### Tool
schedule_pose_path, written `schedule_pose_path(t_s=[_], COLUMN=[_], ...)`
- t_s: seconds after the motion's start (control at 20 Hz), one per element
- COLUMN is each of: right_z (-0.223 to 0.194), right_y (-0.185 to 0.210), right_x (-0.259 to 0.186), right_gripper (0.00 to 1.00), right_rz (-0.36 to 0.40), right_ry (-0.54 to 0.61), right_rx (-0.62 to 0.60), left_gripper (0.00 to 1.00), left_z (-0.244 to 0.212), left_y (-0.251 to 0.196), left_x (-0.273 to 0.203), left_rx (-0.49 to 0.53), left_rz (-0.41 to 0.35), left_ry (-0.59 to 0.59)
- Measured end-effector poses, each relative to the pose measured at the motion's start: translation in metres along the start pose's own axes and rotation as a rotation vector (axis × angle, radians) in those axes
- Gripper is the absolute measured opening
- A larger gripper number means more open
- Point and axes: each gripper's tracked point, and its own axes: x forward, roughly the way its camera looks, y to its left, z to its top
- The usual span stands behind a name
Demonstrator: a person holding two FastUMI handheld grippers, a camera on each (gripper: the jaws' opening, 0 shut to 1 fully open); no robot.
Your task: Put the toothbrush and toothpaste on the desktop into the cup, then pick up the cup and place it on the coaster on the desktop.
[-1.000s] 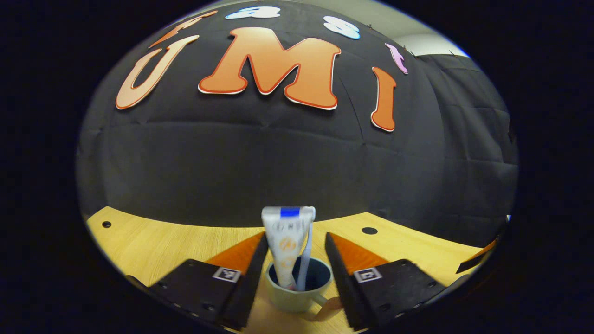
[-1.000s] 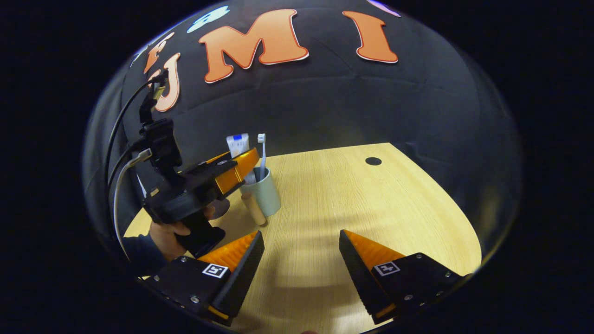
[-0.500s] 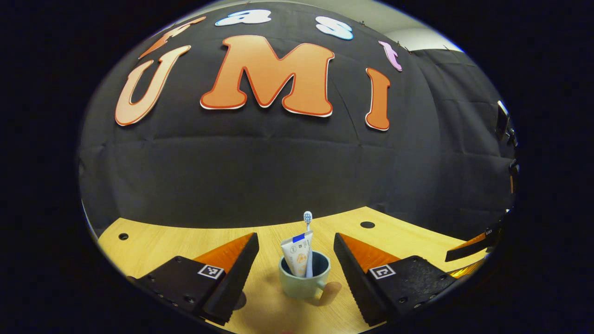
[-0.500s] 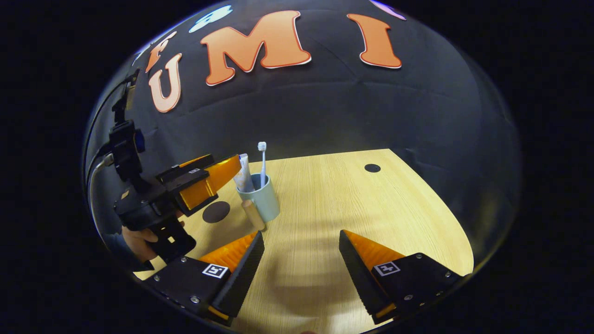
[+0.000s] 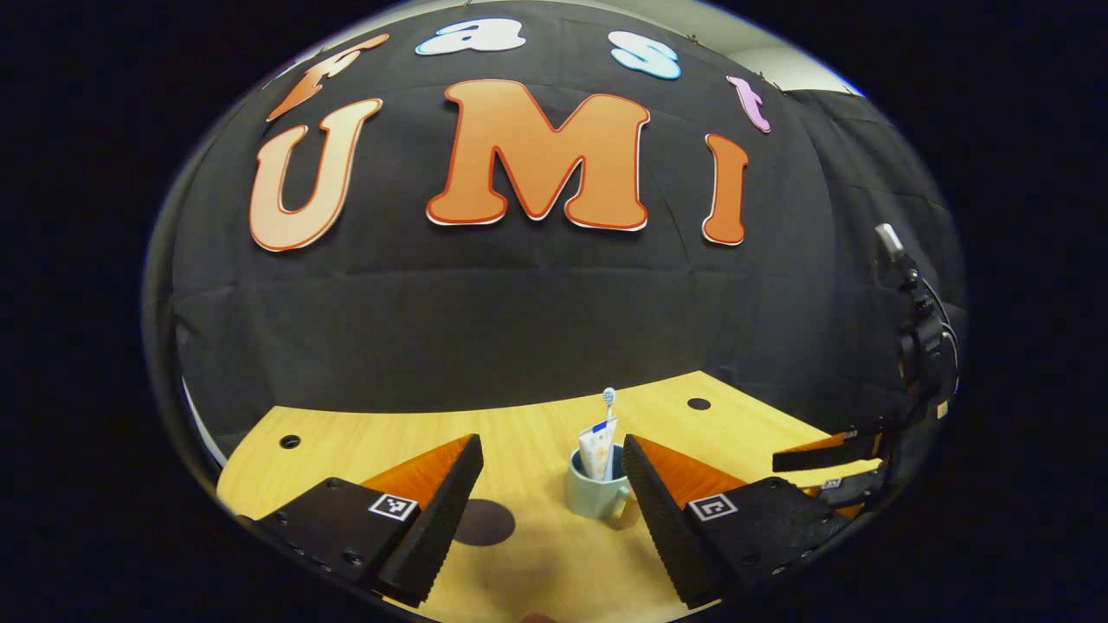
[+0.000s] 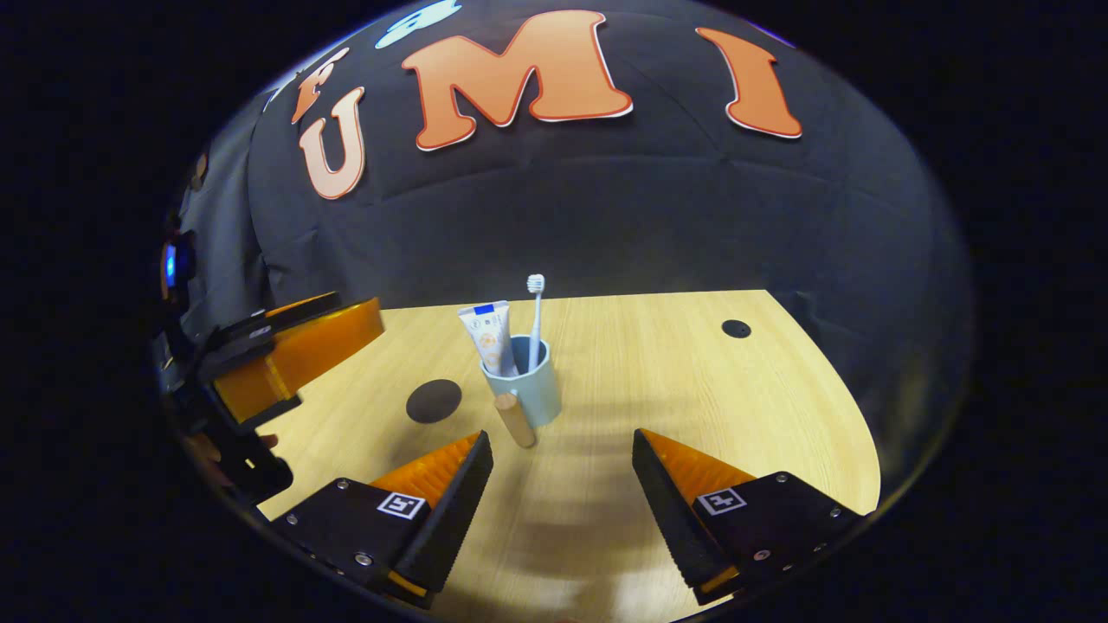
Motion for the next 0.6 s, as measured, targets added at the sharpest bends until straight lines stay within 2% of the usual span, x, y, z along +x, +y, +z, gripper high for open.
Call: schedule_pose_path(t_s=[0.35, 0.6], right_z=[0.020, 0.015], right_y=[0.031, 0.038], right_x=[0.043, 0.080], right_gripper=[0.98, 0.97], right_rz=[0.055, 0.039], right_ry=[0.058, 0.143], right_rx=[-0.037, -0.052], left_gripper=[0.97, 0.97], left_z=[-0.003, -0.011], left_y=[0.031, 0.059], left_x=[-0.072, -0.108], left_rx=[-0.007, -0.012], left_rz=[0.115, 0.211], left_ry=[0.052, 0.095])
